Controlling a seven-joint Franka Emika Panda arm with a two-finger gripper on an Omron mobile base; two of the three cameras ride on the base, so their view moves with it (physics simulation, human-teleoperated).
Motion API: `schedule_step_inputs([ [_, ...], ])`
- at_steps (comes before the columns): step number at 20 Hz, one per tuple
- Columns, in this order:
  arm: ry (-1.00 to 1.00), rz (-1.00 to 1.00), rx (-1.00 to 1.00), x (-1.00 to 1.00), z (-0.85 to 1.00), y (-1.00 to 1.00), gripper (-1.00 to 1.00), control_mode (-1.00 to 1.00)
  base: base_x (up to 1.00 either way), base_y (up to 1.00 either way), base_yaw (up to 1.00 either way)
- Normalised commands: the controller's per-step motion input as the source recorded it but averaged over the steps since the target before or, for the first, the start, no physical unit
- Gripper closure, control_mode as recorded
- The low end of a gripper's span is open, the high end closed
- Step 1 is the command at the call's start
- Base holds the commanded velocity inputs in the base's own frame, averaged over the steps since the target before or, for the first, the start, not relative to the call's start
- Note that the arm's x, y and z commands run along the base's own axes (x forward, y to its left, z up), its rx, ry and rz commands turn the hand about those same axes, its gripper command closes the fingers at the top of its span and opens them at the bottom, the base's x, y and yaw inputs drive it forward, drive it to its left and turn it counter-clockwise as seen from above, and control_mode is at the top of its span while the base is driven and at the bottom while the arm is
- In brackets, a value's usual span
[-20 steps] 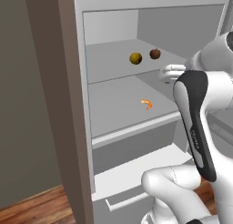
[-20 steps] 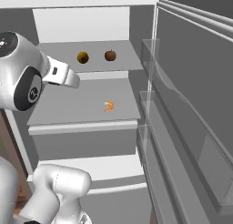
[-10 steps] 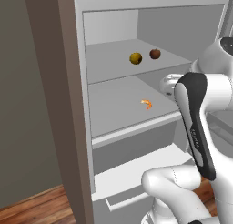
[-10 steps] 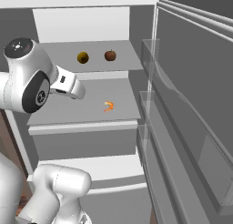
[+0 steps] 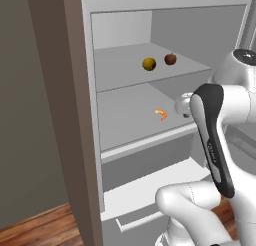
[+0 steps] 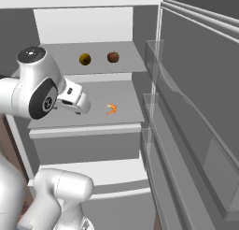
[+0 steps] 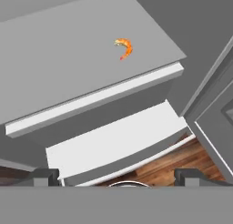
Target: Open the fridge, remove the apple, lemon, and shrimp, and place them on any counter.
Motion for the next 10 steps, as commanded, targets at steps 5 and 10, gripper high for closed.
schedule_step_inputs([
  [5,0.03,0.00,-0.05,0.06,-0.65,-0.14,-1.00,-1.00,0.00,0.00,0.00],
  [10,0.00,-0.01,-0.05,0.23,-0.68,-0.28,-1.00,-1.00,0.00,0.00,0.00],
])
